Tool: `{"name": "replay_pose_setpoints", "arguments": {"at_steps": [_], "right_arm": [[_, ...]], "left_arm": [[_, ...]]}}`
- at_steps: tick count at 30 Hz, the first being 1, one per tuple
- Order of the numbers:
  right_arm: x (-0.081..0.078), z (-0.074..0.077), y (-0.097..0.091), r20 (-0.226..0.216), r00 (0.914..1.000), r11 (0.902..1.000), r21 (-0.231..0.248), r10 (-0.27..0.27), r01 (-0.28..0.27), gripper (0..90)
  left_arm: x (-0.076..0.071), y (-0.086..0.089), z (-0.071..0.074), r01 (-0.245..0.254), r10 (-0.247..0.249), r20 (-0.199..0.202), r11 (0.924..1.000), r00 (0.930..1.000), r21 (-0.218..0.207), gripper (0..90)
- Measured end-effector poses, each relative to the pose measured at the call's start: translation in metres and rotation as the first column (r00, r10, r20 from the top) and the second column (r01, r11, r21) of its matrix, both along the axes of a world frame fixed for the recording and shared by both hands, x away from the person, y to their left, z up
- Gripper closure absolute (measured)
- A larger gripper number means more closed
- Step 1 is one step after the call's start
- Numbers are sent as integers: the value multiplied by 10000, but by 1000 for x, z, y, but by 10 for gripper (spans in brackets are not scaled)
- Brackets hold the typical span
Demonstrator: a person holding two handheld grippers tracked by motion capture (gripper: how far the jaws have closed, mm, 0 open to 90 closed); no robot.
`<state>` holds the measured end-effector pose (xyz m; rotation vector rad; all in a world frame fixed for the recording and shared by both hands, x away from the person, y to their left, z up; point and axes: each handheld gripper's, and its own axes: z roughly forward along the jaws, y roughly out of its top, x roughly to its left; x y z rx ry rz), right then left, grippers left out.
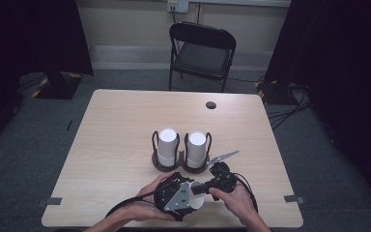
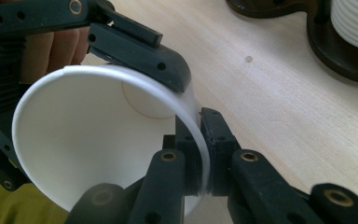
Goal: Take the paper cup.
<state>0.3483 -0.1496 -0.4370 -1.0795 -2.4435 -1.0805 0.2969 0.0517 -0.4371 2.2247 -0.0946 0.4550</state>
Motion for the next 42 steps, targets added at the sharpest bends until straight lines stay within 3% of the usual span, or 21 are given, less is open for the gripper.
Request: {"name": "replay_pose_setpoints", "arguments": {"at_steps": [7, 16, 20, 22, 29, 42], "right_arm": [[0, 1, 0, -69, 9995, 9994, 132, -307, 308, 859], [0, 4, -6, 158, 9986, 9979, 417, -501, 494, 837], [0, 5, -10, 332, 9968, 9958, 575, -726, 706, 822], [0, 6, -12, 322, 9966, 9953, 628, -764, 742, 816], [2, 10, -14, 444, 9941, 9912, 919, -991, 947, 756], [-1, 15, -17, 817, 9896, 9850, 1352, -1186, 1069, 651]], "left_arm": [[0, -1, 1, -215, 214, -75, 9997, 9997, -134, 205], [2, 1, 1, -417, 415, -140, 9990, 9990, -143, 242], [5, 4, 2, -652, 642, -272, 9972, 9976, -375, 245], [9, 7, 2, -789, 754, -541, 9947, 9957, -659, 245], [14, 13, 1, -1016, 921, -886, 9887, 9918, -1102, 246], [21, 22, 5, -1572, 1342, -1441, 9742, 9804, -1621, 248]]}}
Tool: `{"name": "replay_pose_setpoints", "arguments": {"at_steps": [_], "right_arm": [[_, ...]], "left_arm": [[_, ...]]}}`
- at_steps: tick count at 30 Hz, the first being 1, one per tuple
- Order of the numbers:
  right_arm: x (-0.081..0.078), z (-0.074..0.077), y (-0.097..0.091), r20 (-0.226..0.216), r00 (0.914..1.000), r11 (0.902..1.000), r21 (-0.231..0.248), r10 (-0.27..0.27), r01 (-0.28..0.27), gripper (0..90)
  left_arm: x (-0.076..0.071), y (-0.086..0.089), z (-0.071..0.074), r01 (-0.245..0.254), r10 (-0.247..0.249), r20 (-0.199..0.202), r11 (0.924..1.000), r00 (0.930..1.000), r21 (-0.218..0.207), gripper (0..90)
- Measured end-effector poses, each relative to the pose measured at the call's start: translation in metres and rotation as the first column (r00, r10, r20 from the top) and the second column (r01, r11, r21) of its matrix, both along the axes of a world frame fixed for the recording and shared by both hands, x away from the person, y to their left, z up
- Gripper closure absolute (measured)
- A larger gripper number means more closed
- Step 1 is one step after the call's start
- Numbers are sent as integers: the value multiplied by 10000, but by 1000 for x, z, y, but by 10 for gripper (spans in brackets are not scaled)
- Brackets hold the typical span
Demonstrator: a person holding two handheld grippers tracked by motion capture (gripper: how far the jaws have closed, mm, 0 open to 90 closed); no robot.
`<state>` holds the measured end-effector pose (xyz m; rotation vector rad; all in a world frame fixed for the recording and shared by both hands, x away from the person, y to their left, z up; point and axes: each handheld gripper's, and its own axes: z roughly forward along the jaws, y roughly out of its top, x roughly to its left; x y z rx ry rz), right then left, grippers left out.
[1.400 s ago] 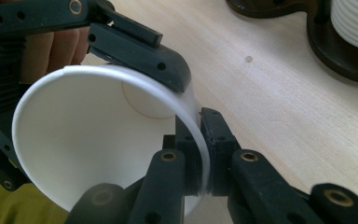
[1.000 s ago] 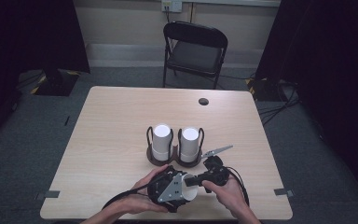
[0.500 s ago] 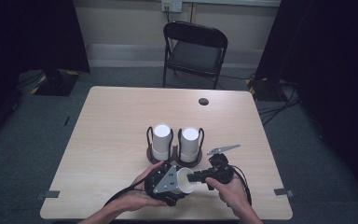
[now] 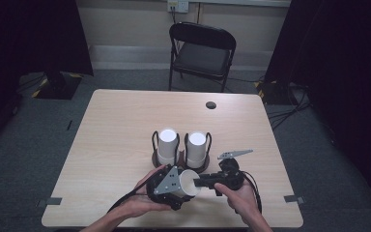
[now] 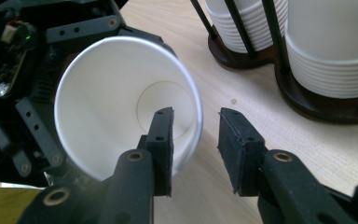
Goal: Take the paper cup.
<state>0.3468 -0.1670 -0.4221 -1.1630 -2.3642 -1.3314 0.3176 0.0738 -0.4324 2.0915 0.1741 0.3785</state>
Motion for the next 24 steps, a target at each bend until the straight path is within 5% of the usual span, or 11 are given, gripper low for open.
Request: {"name": "replay_pose_setpoints", "arguments": {"at_steps": [13, 18, 24], "right_arm": [[-4, 10, -11, 1236, 9893, 9963, 464, -776, 724, 444], [-4, 11, -24, 1815, 9700, 9867, 480, -1617, 1555, 361], [-2, 7, -35, 1928, 9586, 9777, 238, -2095, 2089, 340]], "left_arm": [[7, 22, 7, -843, 830, -259, 9950, 9962, -531, 247], [9, 34, 16, -1177, 1121, -533, 9863, 9923, -1153, 247], [9, 41, 19, -1480, 1356, -821, 9741, 9874, -1709, 247]]}}
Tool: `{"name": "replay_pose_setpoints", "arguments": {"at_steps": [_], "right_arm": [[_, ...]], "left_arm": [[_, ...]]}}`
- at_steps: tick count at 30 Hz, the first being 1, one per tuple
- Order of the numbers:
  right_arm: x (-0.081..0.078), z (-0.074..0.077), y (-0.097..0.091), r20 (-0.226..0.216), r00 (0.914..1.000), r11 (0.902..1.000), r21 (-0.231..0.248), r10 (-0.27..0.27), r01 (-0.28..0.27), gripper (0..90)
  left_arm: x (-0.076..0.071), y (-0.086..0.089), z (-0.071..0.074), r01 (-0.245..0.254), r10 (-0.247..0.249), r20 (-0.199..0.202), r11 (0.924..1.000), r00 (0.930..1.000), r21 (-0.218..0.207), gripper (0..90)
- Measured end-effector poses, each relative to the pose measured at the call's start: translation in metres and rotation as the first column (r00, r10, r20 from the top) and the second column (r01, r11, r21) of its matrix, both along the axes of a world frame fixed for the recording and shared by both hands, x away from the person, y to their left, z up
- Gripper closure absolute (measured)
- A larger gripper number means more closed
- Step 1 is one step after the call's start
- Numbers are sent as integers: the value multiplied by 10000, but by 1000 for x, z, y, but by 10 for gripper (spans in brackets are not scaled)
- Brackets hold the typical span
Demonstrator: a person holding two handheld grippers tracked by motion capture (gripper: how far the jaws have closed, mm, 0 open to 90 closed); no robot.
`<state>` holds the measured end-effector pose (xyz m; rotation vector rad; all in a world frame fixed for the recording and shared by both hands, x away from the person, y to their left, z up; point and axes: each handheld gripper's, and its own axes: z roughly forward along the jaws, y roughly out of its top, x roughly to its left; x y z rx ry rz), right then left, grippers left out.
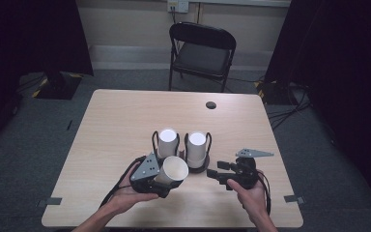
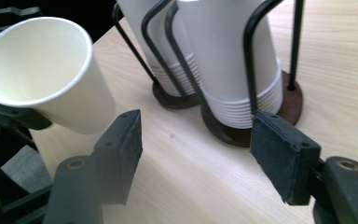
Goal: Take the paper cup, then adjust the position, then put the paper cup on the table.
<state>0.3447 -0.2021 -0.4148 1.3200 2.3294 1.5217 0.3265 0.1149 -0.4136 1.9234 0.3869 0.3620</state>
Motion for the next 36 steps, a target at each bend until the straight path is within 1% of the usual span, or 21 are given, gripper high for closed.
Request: {"name": "replay_pose_setpoints", "arguments": {"at_steps": [1, 4, 6, 10, 11, 14, 16, 19, 20, 21, 23, 24, 26, 28, 29, 31, 32, 33, 34, 35, 36], "right_arm": [[0, 0, -1, -4, 10000, 10000, -60, -71, 71, 340], [2, -1, -3, -35, 9999, 9998, -145, -98, 97, 344], [3, -2, -5, -93, 9999, 9999, -127, -84, 83, 344], [4, -3, -5, -80, 9999, 9997, -218, -136, 135, 344], [4, -4, -5, -66, 9998, 9992, -341, -189, 187, 344], [3, -6, -5, -51, 9998, 9989, -435, -177, 175, 344], [4, -6, -6, -31, 9998, 9986, -488, -212, 210, 344], [7, -6, -12, -12, 9990, 9979, -470, -448, 447, 336], [8, -6, -13, 2, 9987, 9975, -479, -510, 510, 336], [9, -6, -14, 8, 9983, 9970, -509, -589, 588, 336], [9, -6, -15, 19, 9980, 9966, -526, -635, 635, 336], [11, -7, -16, 27, 9969, 9956, -526, -781, 782, 335], [12, -7, -18, 24, 9967, 9952, -533, -816, 816, 334], [12, -7, -18, 22, 9961, 9945, -563, -882, 882, 332], [12, -7, -18, 27, 9960, 9943, -582, -894, 894, 331], [12, -8, -19, 38, 9959, 9941, -593, -906, 907, 328], [12, -9, -18, 34, 9959, 9940, -624, -903, 903, 324], [12, -9, -18, 3, 9958, 9938, -637, -917, 916, 322], [13, -9, -19, -7, 9957, 9935, -660, -928, 926, 320], [13, -10, -19, 3, 9956, 9933, -674, -940, 938, 313], [13, -10, -20, 8, 9955, 9932, -678, -952, 950, 312]], "left_arm": [[0, 2, 1, -60, 59, -113, 9999, 9999, -86, 247], [-1, 5, 3, -139, 136, -197, 9998, 9997, -170, 248], [-5, 11, 4, -390, 381, -256, 9987, 9989, -330, 248], [-7, 20, 5, -608, 600, -186, 9971, 9980, -453, 248], [-6, 27, 6, -834, 820, -246, 9945, 9963, -630, 248], [-3, 37, 8, -1157, 1135, -310, 9901, 9931, -800, 248], [-2, 40, 8, -1235, 1209, -341, 9884, 9921, -887, 248], [1, 48, 9, -1509, 1446, -590, 9810, 9877, -1223, 247], [2, 51, 9, -1510, 1456, -521, 9811, 9880, -1211, 247], [3, 55, 10, -1609, 1549, -548, 9783, 9864, -1309, 247], [5, 58, 11, -1634, 1572, -564, 9777, 9860, -1316, 248], [6, 64, 13, -1812, 1750, -566, 9740, 9829, -1358, 248], [7, 67, 13, -1875, 1809, -590, 9724, 9817, -1390, 247], [11, 76, 15, -2238, 2169, -632, 9645, 9742, -1402, 247], [12, 77, 15, -2301, 2229, -637, 9619, 9728, -1477, 246], [13, 80, 19, -2533, 2460, -651, 9550, 9671, -1543, 247], [14, 81, 20, -2552, 2482, -626, 9537, 9667, -1594, 246], [14, 83, 22, -2646, 2582, -605, 9515, 9642, -1571, 246], [14, 83, 22, -2646, 2582, -605, 9515, 9642, -1571, 245], [17, 87, 22, -2805, 2741, -609, 9459, 9598, -1631, 245], [18, 89, 22, -2893, 2829, -617, 9432, 9572, -1637, 246]]}}
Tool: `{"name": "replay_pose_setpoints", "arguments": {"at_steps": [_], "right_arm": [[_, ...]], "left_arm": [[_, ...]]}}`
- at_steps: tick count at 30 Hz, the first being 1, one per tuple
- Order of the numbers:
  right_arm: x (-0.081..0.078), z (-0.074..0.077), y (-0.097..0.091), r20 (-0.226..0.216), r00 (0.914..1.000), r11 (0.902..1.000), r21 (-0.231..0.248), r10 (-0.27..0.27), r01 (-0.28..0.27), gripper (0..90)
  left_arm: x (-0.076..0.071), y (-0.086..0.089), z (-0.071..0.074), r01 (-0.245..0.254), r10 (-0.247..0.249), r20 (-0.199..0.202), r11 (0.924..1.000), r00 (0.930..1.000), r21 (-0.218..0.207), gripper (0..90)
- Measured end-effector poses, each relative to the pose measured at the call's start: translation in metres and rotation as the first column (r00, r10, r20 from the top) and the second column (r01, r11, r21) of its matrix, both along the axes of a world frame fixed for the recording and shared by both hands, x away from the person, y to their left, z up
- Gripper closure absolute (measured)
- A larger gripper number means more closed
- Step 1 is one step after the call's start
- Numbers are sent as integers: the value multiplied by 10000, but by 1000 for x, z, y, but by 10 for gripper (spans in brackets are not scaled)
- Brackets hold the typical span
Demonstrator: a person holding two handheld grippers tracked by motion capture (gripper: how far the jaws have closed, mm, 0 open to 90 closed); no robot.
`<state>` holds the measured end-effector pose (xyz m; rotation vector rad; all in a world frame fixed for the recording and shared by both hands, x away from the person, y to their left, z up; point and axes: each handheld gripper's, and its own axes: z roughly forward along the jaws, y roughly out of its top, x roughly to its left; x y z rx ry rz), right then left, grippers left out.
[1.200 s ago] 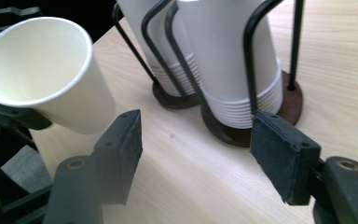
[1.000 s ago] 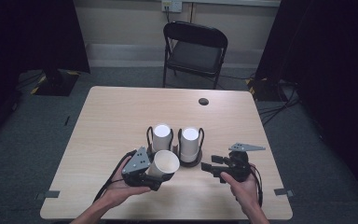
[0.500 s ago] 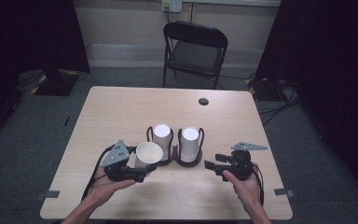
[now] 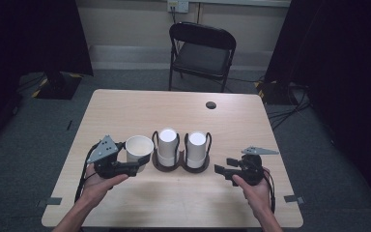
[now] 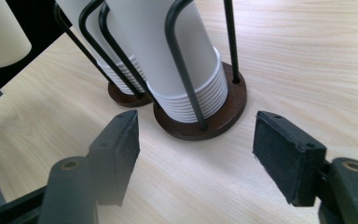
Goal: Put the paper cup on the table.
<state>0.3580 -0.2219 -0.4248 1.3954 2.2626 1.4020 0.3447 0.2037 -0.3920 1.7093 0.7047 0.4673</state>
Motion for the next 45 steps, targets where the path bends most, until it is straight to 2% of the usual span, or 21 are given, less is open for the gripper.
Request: {"name": "replay_pose_setpoints", "arguments": {"at_steps": [6, 12, 16, 18, 21, 25, 29, 33, 35, 36, 38, 41, 43, 45], "right_arm": [[3, -3, -3, -116, 9999, 9999, -76, -76, 75, 294], [3, -6, -6, -224, 9993, 9995, -151, -285, 281, 264], [2, -4, -10, 52, 9983, 9981, -177, -588, 589, 263], [2, -4, -11, 94, 9973, 9972, -192, -722, 724, 262], [2, -5, -13, 120, 9965, 9961, -289, -830, 833, 261], [2, -6, -15, 124, 9953, 9949, -316, -956, 960, 251], [0, -6, -14, 158, 9952, 9944, -422, -961, 967, 250], [-2, -4, -11, 252, 9955, 9945, -483, -919, 930, 250], [-1, -4, -10, 263, 9956, 9947, -484, -896, 908, 249], [-1, -5, -10, 257, 9956, 9946, -492, -900, 912, 249], [0, -5, -10, 228, 9959, 9947, -517, -880, 891, 249], [0, -6, -10, 183, 9962, 9947, -558, -851, 860, 241], [1, -7, -10, 138, 9958, 9942, -563, -907, 914, 238], [1, -8, -10, 71, 9958, 9940, -593, -912, 915, 234]], "left_arm": [[7, 6, -3, -497, 497, -4, 9985, 9988, 219, 246], [17, 12, -5, -950, 951, -34, 9953, 9955, 178, 245], [21, 16, -10, -1180, 1182, -53, 9927, 9930, 242, 244], [26, 18, -12, -1395, 1396, -123, 9901, 9901, 125, 244], [30, 19, -12, -1399, 1401, -201, 9901, 9899, 119, 244], [38, 22, -11, -1650, 1651, -119, 9862, 9862, 96, 244], [46, 23, -12, -1845, 1847, -217, 9828, 9826, 130, 244], [51, 21, -11, -1748, 1748, -235, 9846, 9843, 12, 244], [56, 21, -10, -1759, 1760, -170, 9844, 9842, 109, 244], [59, 21, -10, -1777, 1776, -196, 9841, 9839, -41, 244], [64, 21, -10, -1872, 1875, -247, 9822, 9820, 137, 243], [70, 22, -14, -1961, 1962, -378, 9806, 9798, 65, 240], [74, 20, -16, -1966, 1972, -228, 9802, 9801, 230, 239], [79, 21, -17, -1967, 1977, -299, 9800, 9798, 314, 239]]}}
